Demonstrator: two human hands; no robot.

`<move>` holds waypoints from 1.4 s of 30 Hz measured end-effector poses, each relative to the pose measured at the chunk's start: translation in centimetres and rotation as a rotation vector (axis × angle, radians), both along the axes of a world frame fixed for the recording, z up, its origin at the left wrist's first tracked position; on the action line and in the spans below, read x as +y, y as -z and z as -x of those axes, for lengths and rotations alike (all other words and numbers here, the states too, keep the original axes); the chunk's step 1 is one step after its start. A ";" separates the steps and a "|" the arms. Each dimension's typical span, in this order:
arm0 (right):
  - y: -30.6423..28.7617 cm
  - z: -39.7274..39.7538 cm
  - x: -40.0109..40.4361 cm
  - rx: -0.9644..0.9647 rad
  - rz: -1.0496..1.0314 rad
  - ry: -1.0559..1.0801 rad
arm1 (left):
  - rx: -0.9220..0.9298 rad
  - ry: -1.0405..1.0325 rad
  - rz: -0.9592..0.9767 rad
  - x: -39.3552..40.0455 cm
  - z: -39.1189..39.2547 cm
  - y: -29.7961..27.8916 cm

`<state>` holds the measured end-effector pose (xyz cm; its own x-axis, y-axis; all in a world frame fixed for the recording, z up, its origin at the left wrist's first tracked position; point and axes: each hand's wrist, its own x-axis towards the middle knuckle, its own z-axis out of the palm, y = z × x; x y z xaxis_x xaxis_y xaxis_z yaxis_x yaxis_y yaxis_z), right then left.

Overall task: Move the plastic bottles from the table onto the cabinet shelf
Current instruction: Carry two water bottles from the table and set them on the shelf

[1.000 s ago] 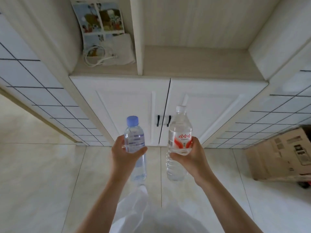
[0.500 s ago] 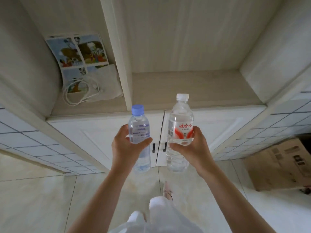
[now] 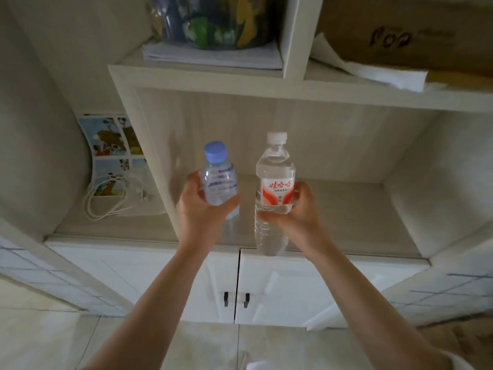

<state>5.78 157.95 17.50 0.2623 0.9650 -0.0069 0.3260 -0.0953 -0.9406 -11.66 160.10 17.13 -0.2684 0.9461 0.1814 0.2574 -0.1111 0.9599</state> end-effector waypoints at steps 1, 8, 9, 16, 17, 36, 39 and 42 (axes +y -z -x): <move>-0.2 -0.2 0.8 -0.003 -0.009 -0.009 | 0.008 -0.008 -0.007 0.8 -0.2 -0.3; 0.0 0.1 5.9 -0.071 -0.072 0.016 | -0.115 0.039 -0.035 5.8 -1.5 -0.7; 0.3 0.3 6.4 -0.077 -0.080 0.030 | -0.125 0.028 -0.038 6.5 -1.5 -0.5; 2.8 1.5 8.4 -0.081 -0.162 0.102 | -0.106 -0.007 -0.065 8.3 -1.1 1.8; 3.2 1.6 8.5 -0.084 -0.169 0.110 | -0.107 -0.002 -0.067 8.3 -1.1 2.1; 6.5 1.2 8.3 -0.195 -0.150 -0.031 | -0.002 0.028 0.030 8.2 -0.3 6.9; 6.4 1.4 9.1 -0.180 -0.160 -0.016 | -0.007 0.011 0.007 8.9 -0.7 6.8; 6.3 1.6 10.6 -0.182 -0.155 0.000 | 0.015 -0.015 -0.032 10.1 -1.1 6.9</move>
